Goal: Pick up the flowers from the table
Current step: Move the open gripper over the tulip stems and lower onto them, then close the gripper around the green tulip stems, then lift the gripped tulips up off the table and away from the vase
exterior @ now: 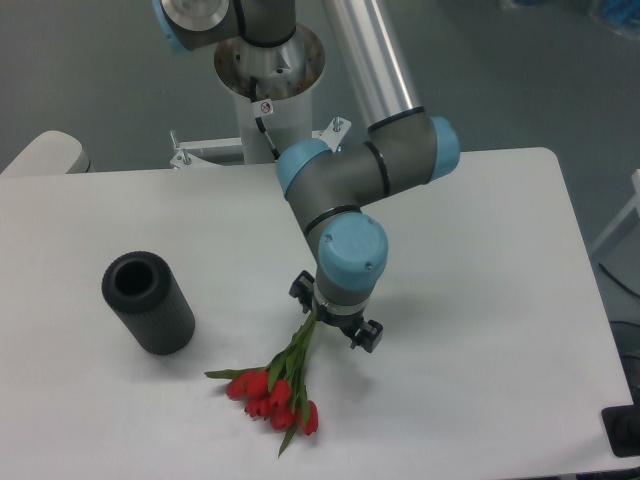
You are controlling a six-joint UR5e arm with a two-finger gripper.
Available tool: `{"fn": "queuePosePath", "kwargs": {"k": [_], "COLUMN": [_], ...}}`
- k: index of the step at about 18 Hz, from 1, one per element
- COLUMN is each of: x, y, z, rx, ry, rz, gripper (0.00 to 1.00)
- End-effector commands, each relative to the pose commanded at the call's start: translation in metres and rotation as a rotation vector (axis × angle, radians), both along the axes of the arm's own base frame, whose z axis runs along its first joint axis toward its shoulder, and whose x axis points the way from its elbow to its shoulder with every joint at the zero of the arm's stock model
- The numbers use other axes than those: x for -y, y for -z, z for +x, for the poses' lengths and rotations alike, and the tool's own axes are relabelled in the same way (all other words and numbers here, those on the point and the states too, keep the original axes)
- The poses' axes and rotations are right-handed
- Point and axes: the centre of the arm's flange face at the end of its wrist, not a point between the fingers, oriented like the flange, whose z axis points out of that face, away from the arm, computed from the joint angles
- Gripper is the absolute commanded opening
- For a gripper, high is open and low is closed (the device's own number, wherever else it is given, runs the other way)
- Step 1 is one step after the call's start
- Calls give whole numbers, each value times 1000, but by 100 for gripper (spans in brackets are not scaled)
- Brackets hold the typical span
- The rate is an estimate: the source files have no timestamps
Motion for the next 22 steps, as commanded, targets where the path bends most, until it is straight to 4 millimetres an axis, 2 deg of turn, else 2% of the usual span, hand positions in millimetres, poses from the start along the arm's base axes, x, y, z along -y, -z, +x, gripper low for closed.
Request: {"fn": "queuePosePath", "kwargs": {"k": [4, 10, 11, 14, 15, 16, 22], "x": [4, -10, -10, -12, -12, -12, -16], "y": [19, 28, 29, 31, 31, 31, 18], "z": [22, 46, 46, 48, 48, 48, 37], "rx": [15, 20, 21, 18, 16, 14, -5], "ry": [14, -15, -17, -12, -10, -9, -6], "rz": [-22, -28, -29, -35, -36, -36, -14], "gripper": [100, 100, 97, 53, 41, 33, 25]}}
